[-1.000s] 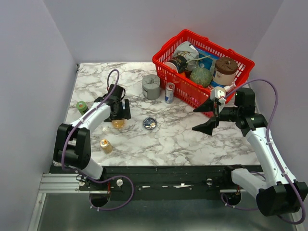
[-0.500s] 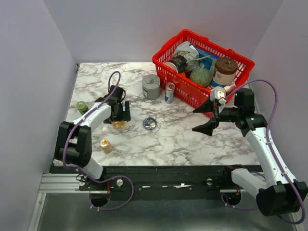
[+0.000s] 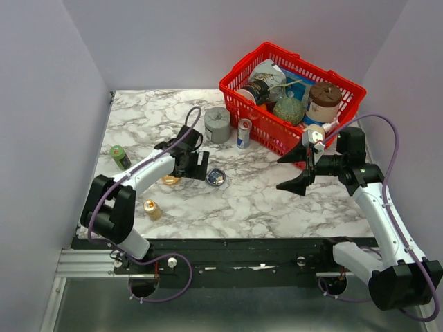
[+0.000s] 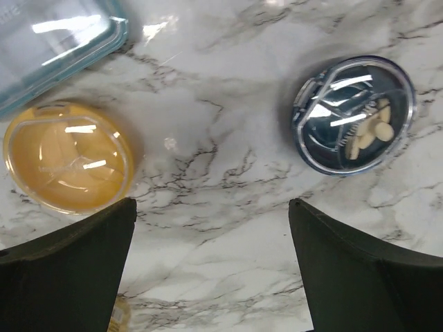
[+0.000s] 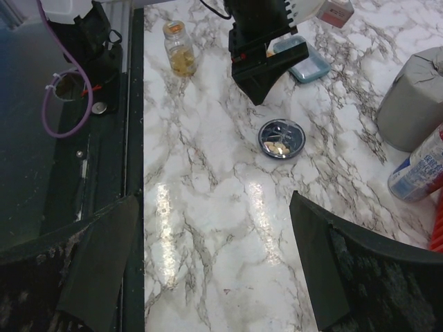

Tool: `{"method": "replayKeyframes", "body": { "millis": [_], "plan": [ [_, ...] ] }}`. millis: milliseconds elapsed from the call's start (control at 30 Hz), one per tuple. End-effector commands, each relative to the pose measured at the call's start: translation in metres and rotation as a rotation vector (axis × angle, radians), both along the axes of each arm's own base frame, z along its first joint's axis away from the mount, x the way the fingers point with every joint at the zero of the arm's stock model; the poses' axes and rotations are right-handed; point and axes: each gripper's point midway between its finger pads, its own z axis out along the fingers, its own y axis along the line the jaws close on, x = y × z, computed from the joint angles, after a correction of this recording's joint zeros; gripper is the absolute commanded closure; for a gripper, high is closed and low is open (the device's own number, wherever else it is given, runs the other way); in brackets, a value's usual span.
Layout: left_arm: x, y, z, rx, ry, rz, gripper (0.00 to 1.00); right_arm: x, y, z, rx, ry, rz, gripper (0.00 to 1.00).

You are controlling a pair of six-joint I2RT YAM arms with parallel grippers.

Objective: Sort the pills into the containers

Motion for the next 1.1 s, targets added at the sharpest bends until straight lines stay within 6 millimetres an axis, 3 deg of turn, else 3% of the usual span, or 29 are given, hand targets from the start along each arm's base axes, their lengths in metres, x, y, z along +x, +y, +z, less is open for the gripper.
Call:
{"method": "replayKeyframes", "body": {
  "millis": [0, 167, 200, 333, 433, 467, 533, 567, 600, 700, 800, 1067],
  "plan": [
    [0.005, -0.039, 0.019, -0.028, -0.056, -0.173, 0.01, -0.007, 0.003, -0.002, 0.02, -0.004, 0.046, 0.0],
    [0.004, -0.067, 0.017, 0.022, -0.05, -0.28, 0.01, -0.008, 0.003, -0.002, 0.02, -0.002, 0.048, 0.0],
    [0.003, -0.066, 0.01, 0.05, -0.027, -0.284, 0.01, -0.007, 0.003, -0.002, 0.019, -0.002, 0.047, 0.0],
    [0.009, -0.064, 0.011, 0.09, -0.04, -0.262, 0.01, -0.008, 0.004, -0.003, 0.017, -0.001, 0.05, 0.0],
    [0.017, -0.045, 0.015, 0.116, -0.075, -0.172, 0.01, -0.007, 0.003, -0.003, 0.016, -0.004, 0.048, 0.0],
    [0.02, -0.028, 0.011, 0.111, -0.062, -0.112, 0.01, -0.007, 0.003, -0.003, 0.017, -0.004, 0.049, 0.0],
    [0.027, -0.014, 0.017, 0.053, -0.085, -0.016, 0.01, -0.008, 0.003, -0.003, 0.018, 0.0, 0.054, 0.0],
    [0.03, 0.008, 0.012, 0.041, -0.072, 0.061, 0.01, -0.008, 0.003, -0.003, 0.017, -0.002, 0.054, 0.0],
    [0.034, 0.013, 0.019, 0.003, -0.098, 0.093, 0.01, -0.009, 0.003, -0.003, 0.017, -0.005, 0.055, 0.0],
    [0.036, 0.041, 0.016, -0.016, -0.088, 0.195, 0.01, -0.009, 0.003, -0.003, 0.017, -0.005, 0.056, 0.0],
    [0.033, 0.055, 0.006, 0.007, -0.045, 0.232, 0.01, -0.009, 0.004, -0.003, 0.018, -0.001, 0.059, 0.0],
    [0.031, 0.068, -0.018, 0.054, 0.029, 0.244, 0.01, -0.008, 0.004, -0.004, 0.017, 0.005, 0.06, 0.0]
  ]
}}
